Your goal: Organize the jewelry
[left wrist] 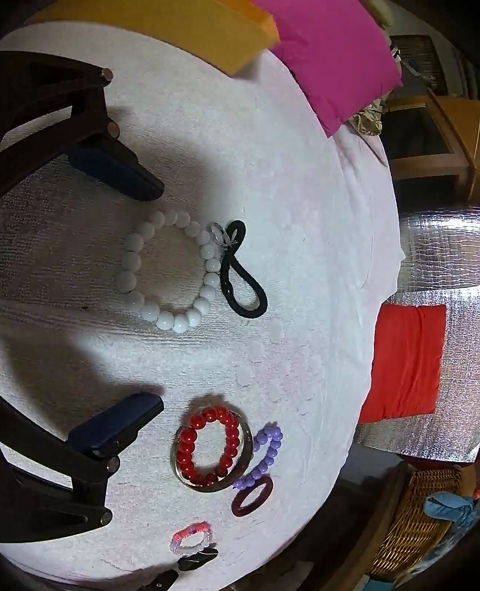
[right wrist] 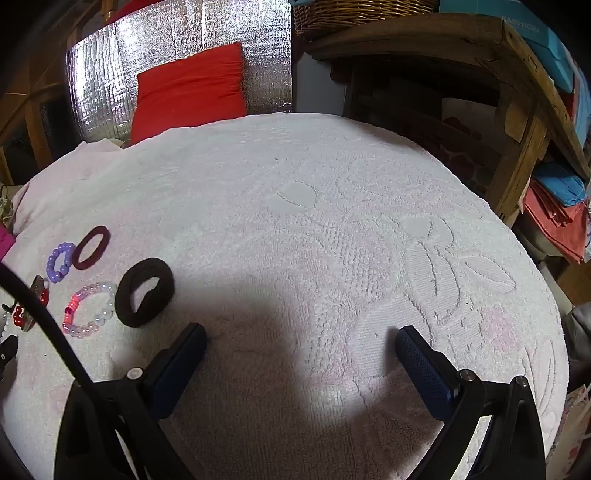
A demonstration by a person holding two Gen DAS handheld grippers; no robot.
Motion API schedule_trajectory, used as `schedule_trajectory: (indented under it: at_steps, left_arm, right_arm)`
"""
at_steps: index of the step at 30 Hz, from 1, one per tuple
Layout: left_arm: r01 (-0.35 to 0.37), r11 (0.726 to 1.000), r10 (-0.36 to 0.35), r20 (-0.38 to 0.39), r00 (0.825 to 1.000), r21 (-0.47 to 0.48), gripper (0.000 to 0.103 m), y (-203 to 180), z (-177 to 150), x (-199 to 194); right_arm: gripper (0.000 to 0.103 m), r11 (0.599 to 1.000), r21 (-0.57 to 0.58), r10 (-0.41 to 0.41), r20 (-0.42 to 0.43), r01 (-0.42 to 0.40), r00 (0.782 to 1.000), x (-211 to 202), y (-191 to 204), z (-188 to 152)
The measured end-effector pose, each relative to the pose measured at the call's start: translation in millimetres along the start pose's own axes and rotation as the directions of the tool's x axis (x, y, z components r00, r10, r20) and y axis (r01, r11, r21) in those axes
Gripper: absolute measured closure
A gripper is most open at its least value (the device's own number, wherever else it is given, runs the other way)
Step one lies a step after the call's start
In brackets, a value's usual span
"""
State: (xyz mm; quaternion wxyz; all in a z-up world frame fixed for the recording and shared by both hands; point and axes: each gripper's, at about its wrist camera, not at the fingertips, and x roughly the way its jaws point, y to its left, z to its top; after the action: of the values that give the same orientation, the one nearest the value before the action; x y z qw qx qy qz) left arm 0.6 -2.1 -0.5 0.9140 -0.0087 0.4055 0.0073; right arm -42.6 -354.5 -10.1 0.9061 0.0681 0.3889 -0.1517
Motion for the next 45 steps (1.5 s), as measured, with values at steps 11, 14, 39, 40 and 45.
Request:
schedule_trajectory:
  at_steps: [11,14,39,40,45]
  left_arm:
    - [0.002,1.000,-0.002,0.000,1.000,-0.002,0.000,0,-1,0]
    - [0.003,1.000,-0.003,0.002,1.000,-0.004,0.000,1,0,-1]
    - [-0.038,0.999,0.046,0.279,0.959,-0.033,0.000,27,2,-190]
    - [-0.020,0.999,0.030,0.259,0.965,-0.041,0.000,29,3,-186]
    - [-0.032,0.999,0.035,0.261,0.965,-0.013,0.000,25,5,-181]
  right_arm:
    - [0.000,0.999,0.033,-0.028,-0.001,0.028,1.000,-2,3,-1]
    - [0.000,0.996,0.044,-0.072,-0.021,0.073,0.997,-6,7,-4]
    - [0.000,0.974,-0.141,0.199,0.154,-0.178,0.968,-214,73,1]
    - [0.000,0.971,-0.141,0.214,0.148,-0.193,0.966,-217,76,0]
    - [0.000,0.967,-0.176,0.213,0.154,-0.186,0.965,-218,95,2]
